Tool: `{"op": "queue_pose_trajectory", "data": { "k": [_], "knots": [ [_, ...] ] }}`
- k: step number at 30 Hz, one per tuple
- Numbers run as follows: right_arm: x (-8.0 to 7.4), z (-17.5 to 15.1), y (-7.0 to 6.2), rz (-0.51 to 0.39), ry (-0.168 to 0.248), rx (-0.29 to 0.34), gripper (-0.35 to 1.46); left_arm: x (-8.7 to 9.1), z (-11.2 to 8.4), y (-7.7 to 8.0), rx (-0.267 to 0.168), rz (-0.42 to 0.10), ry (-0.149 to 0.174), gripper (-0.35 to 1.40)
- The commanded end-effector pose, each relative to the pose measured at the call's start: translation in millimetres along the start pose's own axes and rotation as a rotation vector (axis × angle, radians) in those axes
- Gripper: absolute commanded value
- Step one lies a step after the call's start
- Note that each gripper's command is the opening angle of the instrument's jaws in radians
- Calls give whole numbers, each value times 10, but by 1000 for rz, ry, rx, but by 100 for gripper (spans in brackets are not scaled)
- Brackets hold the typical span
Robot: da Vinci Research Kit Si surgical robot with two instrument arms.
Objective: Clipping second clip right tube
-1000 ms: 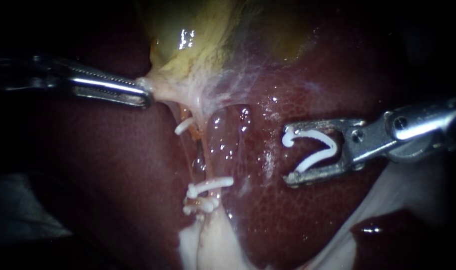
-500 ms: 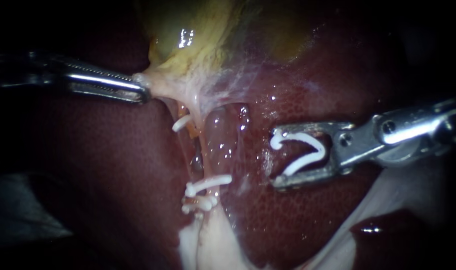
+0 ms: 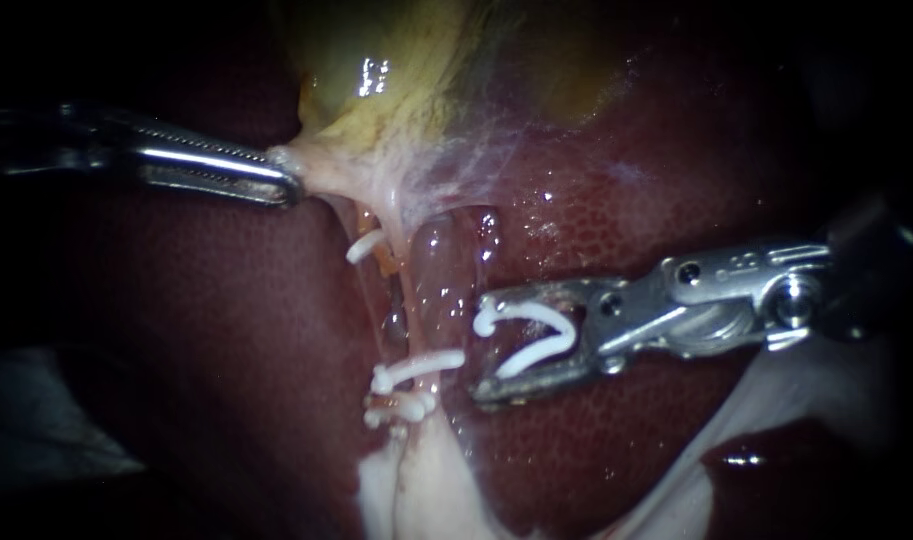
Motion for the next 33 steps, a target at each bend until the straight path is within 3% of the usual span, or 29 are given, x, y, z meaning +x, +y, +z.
{"op": "queue_pose_trajectory", "data": {
  "k": [1,17,33],
  "knots": [
    [-2,4,4,6,1,2,49,1,0,0,-1,0,0,-35],
    [-28,26,57,66,25,16,49,1,1,3,-4,-1,-1,-35],
    [-48,67,71,143,65,98,48,0,2,3,-4,-1,-1,-35]
  ]
}}
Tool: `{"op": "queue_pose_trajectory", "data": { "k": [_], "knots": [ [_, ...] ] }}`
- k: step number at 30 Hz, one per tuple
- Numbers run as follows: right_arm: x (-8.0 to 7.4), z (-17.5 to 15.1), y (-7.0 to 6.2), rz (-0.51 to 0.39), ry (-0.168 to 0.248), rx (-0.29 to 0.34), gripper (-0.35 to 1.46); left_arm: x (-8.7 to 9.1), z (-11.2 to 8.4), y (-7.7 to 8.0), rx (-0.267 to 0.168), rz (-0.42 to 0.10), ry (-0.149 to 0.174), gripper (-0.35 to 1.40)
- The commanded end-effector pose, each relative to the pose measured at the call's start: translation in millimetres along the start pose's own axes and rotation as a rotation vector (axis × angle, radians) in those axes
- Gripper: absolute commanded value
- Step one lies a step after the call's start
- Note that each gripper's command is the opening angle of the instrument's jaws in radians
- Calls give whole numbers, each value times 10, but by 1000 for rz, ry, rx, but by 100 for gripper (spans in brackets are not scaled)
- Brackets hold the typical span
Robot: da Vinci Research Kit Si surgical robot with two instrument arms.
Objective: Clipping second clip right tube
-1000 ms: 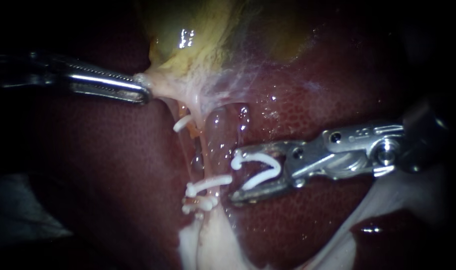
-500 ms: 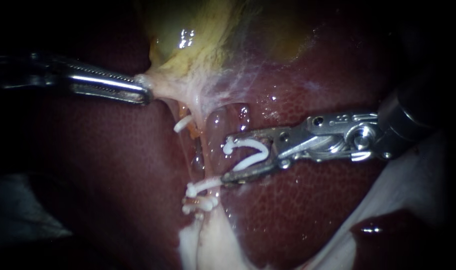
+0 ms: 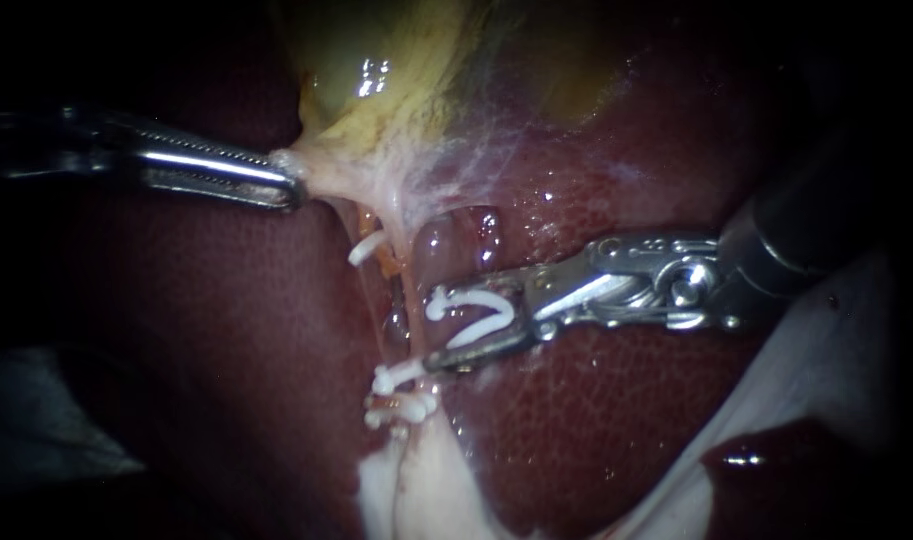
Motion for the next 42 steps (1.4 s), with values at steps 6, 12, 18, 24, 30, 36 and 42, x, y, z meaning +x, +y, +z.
{"op": "queue_pose_trajectory", "data": {
  "k": [6,12,18,24,30,36,42],
  "knots": [
    [-3,14,3,24,28,25,48,0,1,0,1,0,0,-35],
    [-2,23,4,58,77,87,48,0,1,0,1,0,0,-35],
    [1,31,4,79,100,130,47,0,1,0,1,0,0,-35],
    [0,45,4,102,125,143,47,0,2,0,1,0,0,-35],
    [0,52,-2,109,146,157,46,0,2,0,1,0,0,-35],
    [3,50,-8,109,156,167,46,0,2,0,2,0,0,-35],
    [8,43,-15,118,162,176,46,0,2,0,2,0,0,-35]
  ]
}}
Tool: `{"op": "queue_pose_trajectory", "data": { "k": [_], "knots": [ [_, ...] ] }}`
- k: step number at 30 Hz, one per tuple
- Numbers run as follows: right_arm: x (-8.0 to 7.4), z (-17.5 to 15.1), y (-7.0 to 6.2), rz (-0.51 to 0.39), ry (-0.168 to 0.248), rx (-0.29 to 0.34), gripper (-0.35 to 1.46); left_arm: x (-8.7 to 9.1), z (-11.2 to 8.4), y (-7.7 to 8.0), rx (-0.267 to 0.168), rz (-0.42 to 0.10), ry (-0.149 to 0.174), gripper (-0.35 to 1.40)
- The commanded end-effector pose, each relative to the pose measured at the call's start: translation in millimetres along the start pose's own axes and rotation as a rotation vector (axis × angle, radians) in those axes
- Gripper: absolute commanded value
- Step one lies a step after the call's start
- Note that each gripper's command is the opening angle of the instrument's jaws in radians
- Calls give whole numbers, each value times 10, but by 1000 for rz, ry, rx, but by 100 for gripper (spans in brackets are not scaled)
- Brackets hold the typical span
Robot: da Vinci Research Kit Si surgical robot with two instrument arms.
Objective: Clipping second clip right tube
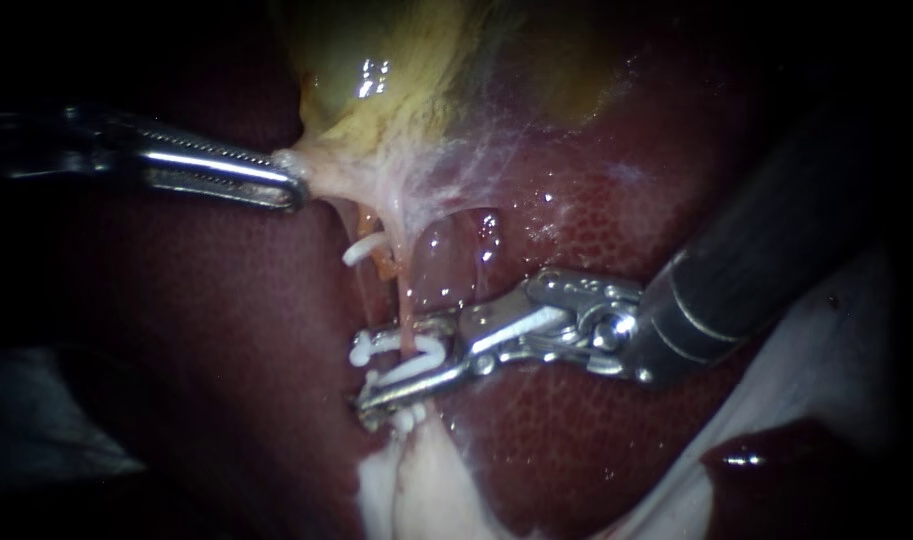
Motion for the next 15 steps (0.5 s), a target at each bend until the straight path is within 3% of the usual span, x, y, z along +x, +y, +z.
{"op": "queue_pose_trajectory", "data": {
  "k": [1,15],
  "knots": [
    [1,-1,-2,9,3,2,46,0,0,0,0,0,0,-35],
    [23,-4,-35,32,11,50,37,0,0,0,0,0,0,-35]
  ]
}}
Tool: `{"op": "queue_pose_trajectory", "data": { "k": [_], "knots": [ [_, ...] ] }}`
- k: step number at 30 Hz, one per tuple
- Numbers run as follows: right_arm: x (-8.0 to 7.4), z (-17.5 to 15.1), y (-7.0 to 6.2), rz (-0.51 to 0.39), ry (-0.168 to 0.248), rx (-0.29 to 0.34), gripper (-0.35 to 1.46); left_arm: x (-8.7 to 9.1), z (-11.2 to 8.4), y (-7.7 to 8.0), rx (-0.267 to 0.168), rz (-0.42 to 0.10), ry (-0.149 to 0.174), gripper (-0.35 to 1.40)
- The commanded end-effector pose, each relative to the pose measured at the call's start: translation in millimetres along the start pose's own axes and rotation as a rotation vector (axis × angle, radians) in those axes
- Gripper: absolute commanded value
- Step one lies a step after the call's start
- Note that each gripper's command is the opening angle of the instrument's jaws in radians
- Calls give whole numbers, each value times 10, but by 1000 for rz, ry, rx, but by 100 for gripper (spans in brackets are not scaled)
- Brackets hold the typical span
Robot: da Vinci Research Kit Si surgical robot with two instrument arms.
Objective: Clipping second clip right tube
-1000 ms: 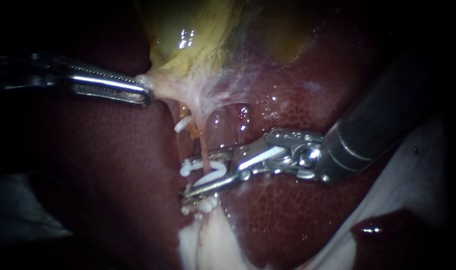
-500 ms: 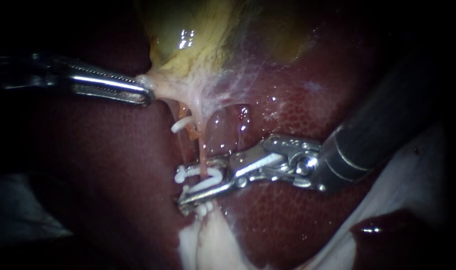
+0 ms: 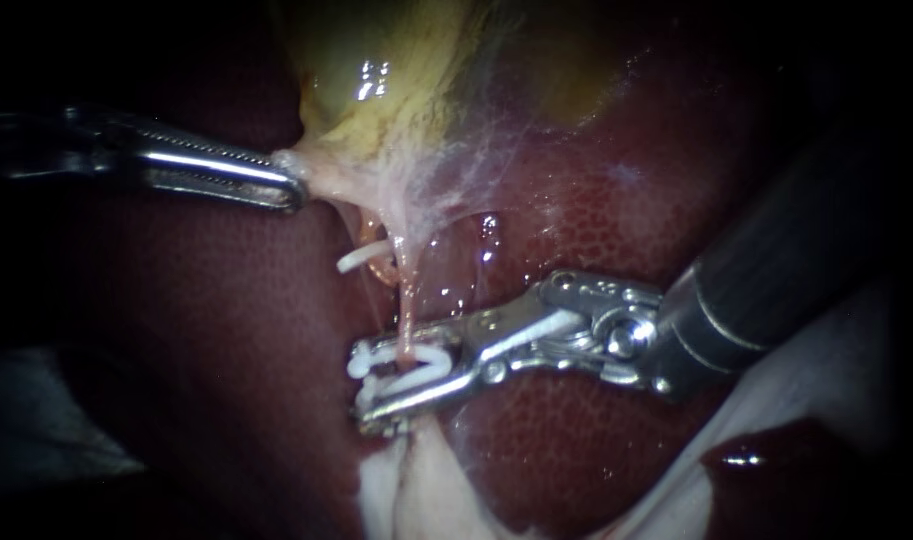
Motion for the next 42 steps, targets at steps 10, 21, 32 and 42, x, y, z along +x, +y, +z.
{"op": "queue_pose_trajectory", "data": {
  "k": [10,21,32,42],
  "knots": [
    [0,4,-5,22,-31,64,30,0,0,0,0,0,0,-35],
    [-2,4,-4,50,-31,64,10,0,0,0,0,0,0,-35],
    [-2,3,-5,61,-32,66,-12,0,0,0,0,0,0,-35],
    [-5,1,-7,119,-33,70,-35,0,0,0,0,0,0,-35]
  ]
}}
